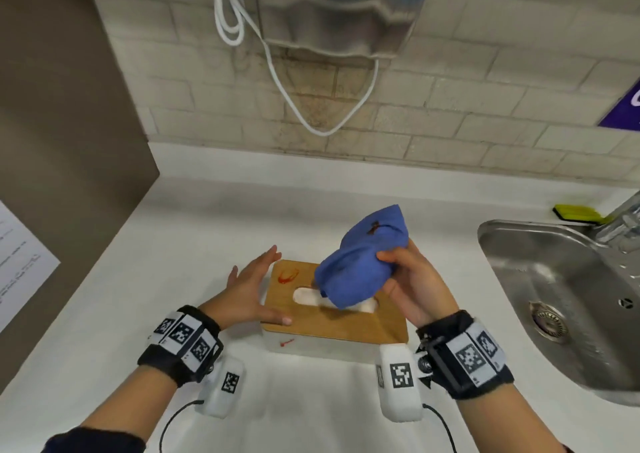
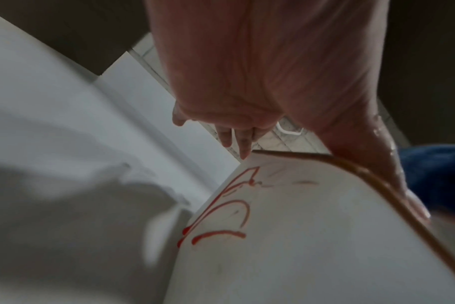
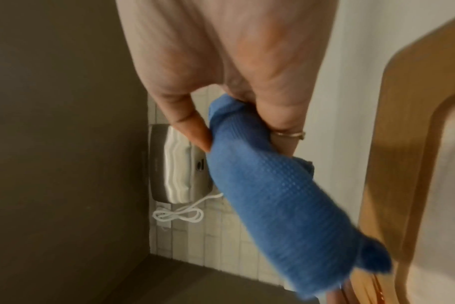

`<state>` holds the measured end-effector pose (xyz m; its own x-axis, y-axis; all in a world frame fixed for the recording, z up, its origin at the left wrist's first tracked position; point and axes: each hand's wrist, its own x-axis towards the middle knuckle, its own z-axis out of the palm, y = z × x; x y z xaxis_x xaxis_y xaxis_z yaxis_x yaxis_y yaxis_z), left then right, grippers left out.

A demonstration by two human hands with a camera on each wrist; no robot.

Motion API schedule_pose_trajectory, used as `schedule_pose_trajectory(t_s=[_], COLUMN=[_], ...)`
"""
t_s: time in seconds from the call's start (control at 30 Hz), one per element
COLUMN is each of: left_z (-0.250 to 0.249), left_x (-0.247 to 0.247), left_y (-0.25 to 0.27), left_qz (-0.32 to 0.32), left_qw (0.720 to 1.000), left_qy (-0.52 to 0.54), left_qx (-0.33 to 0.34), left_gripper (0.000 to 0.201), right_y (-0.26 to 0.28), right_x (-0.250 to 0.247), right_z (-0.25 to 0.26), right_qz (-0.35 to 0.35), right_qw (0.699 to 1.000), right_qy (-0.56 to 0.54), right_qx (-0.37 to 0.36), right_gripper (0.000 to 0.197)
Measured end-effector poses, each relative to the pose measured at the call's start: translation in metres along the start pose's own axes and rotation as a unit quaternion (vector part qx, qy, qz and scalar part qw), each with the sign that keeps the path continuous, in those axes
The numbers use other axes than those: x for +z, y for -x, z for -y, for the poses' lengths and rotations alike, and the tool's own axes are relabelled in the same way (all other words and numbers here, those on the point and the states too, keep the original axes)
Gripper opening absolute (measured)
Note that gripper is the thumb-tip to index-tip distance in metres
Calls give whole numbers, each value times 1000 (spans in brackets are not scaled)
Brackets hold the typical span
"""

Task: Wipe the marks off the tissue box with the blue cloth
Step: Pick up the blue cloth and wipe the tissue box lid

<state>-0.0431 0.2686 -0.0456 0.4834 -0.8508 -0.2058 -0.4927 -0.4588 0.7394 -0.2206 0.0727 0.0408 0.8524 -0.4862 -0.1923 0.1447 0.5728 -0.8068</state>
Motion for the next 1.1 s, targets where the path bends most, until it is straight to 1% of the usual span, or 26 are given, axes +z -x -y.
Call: schedule_pose_trajectory(t_s=[0.07,0.13,0.2,0.23,0.27,0.3,0.33,0.37,0.4,0.43,0.47,0.5,0.53,0.6,0.63,0.7,0.77,0.8,0.87,0.9,1.0,1.03,1.07,1.1], left_z=[2,3,5,6,7,8,10,10,11,12,12,13,13,13,11,8,7,7,9,10,11,10,10,10], left_x=[0,0,1,1,2,3,3,3,3,4,4,5,5,6,6,4,3,4,4,5,6,6,5,5], left_y=[-2,-3,-2,-2,-2,-3,-3,-4,-5,-5,-6,-6,-6,-5,-5,-4,-3,-2,-3,-3,-4,-4,-3,-3], left_qz=[11,6,-5,-11,-18,-23,-27,-29,-32,-34,-37,-40,-41,-42,-42,-38,-39,-40,-46,-50,-62,-65,-67,-69], left_qw=[1000,1000,1000,999,999,999,998,998,997,996,996,995,995,995,995,995,996,996,996,995,994,994,994,993], left_qy=[-2,-2,-1,3,8,14,20,28,37,47,55,59,62,66,67,67,66,65,64,66,69,67,65,64], left_qx=[5,15,24,29,35,42,47,52,56,61,65,67,68,69,68,58,44,41,47,52,59,62,63,64], left_gripper=[138,138,137,137,137,137,138,141,144,147,150,153,153,153,152,152,153,152,149,148,146,146,146,146], right_y=[-15,-31,-42,-43,-43,-42,-41,-41,-43,-44,-46,-49,-53,-61,-65,-72,-77,-79,-78,-78,-80,-79,-76,-76], right_x=[8,15,24,28,30,33,33,30,23,19,17,18,20,28,34,42,51,56,63,65,60,57,59,59], right_z=[-7,-14,-23,-27,-33,-39,-48,-57,-66,-71,-73,-72,-71,-69,-65,-58,-51,-50,-50,-52,-58,-59,-58,-56], right_qz=[-12,-23,-34,-37,-24,2,41,83,125,151,166,177,195,221,220,212,228,251,299,313,343,350,363,367], right_qw=[999,996,983,964,939,903,857,799,747,713,693,689,690,692,689,677,663,649,606,586,503,495,473,443], right_qy=[42,72,163,242,320,406,497,583,644,680,697,700,694,686,690,705,713,718,737,747,793,794,802,817], right_qx=[-14,-42,-79,-100,-125,-137,-132,-122,-107,-84,-72,-65,-62,-42,-27,-3,9,2,-8,-11,-25,-39,-47,-45], right_gripper=[41,35,30,29,26,20,20,30,43,54,60,62,61,57,55,57,63,63,60,57,44,40,38,37])
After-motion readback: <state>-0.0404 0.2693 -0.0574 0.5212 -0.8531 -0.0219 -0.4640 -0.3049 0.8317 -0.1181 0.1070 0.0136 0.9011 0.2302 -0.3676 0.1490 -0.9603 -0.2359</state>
